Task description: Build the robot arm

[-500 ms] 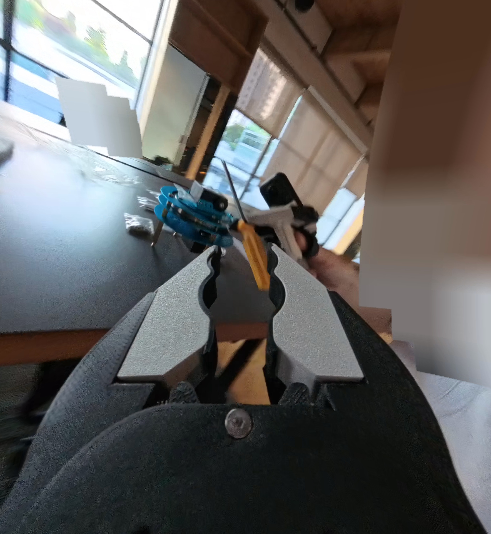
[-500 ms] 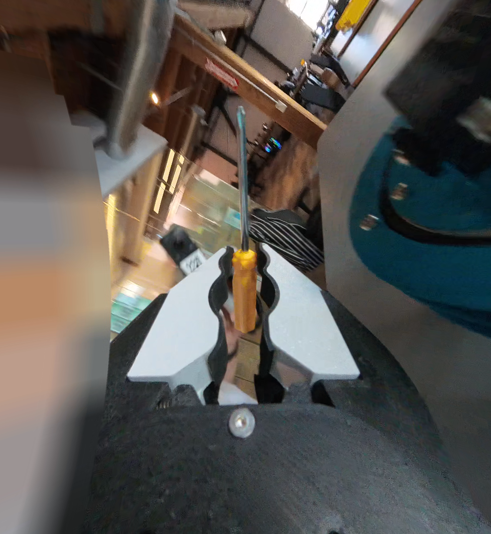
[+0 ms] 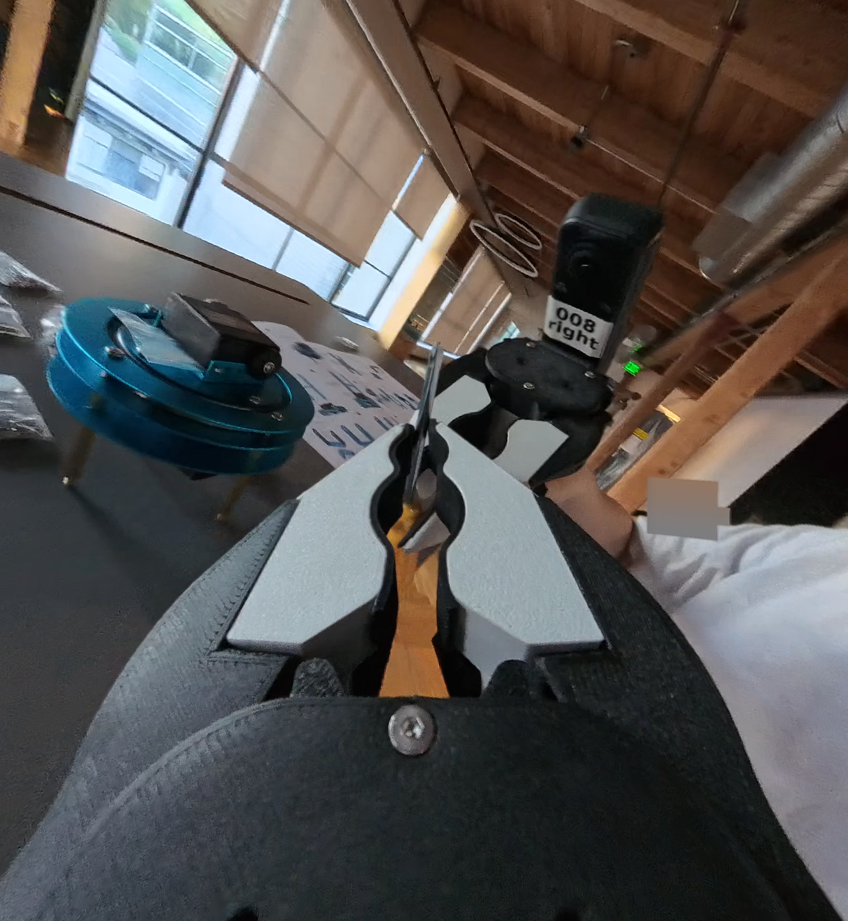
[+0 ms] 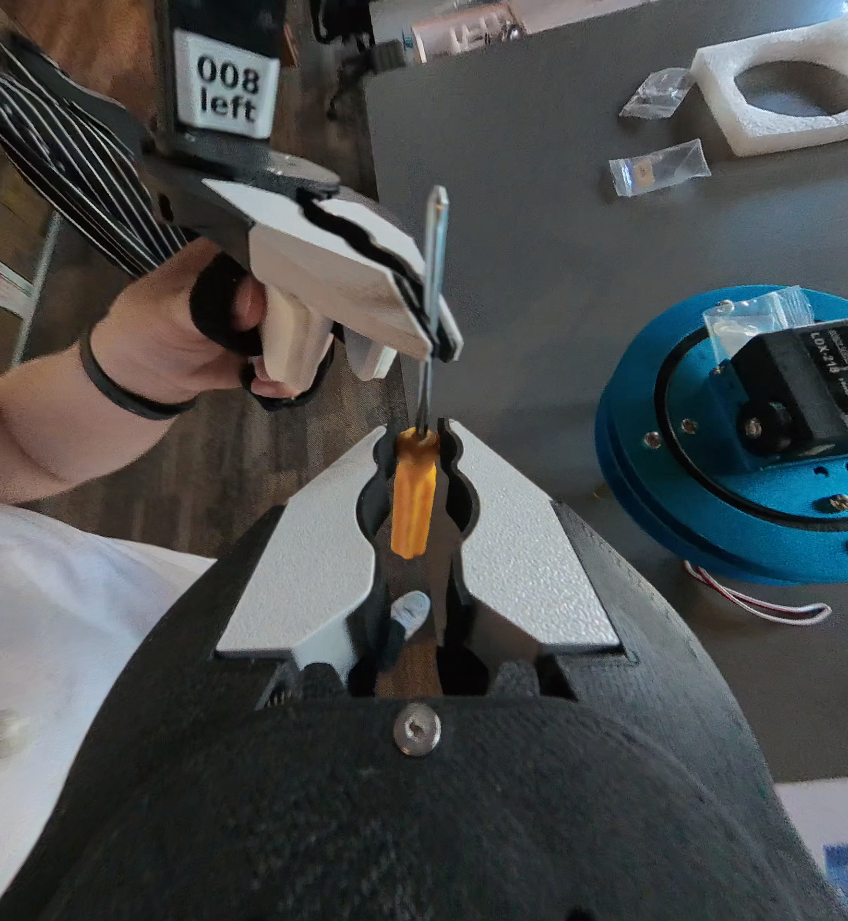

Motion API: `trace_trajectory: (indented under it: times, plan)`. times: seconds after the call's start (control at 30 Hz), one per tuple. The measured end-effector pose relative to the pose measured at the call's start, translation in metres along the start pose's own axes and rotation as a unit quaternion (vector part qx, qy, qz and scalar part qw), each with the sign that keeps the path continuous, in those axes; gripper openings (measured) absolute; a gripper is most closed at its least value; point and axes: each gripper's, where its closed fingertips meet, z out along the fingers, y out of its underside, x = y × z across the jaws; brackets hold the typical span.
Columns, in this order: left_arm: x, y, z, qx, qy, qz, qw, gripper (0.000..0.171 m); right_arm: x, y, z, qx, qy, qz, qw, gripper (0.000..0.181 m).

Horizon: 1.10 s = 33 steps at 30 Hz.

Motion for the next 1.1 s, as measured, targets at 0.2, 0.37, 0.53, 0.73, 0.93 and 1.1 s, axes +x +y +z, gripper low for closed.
trace_trajectory:
  times: [0.2,0.37,0.53,0.73,0.93,1.1]
  plan:
    - [-0.006,0.013,0.010,0.010,0.024,-0.048,0.999,0.001,0.000,0.015,-0.007,0.025,-0.006,0.057,0.998,0.016]
    - [-0.015,-0.007,-0.002,0.085,0.055,-0.154,0.983,0.001,0.003,0.008,-0.020,0.142,-0.002,0.091,0.986,0.033]
    - [-0.022,-0.021,-0.036,0.092,0.051,-0.149,0.983,0.002,-0.014,-0.012,0.002,0.150,0.013,0.070,0.986,0.017]
    - [-0.064,-0.072,-0.116,0.085,0.045,-0.060,0.994,0.037,0.000,-0.059,0.077,0.100,0.114,0.072,0.986,0.016]
    - [-0.143,-0.121,-0.281,0.055,-0.105,0.124,0.985,0.037,0.078,-0.083,0.151,0.066,0.291,0.118,0.947,0.015]
    - [-0.186,-0.137,-0.416,0.017,-0.207,0.196,0.958,0.028,0.113,-0.080,0.165,0.014,0.354,0.135,0.925,0.016]
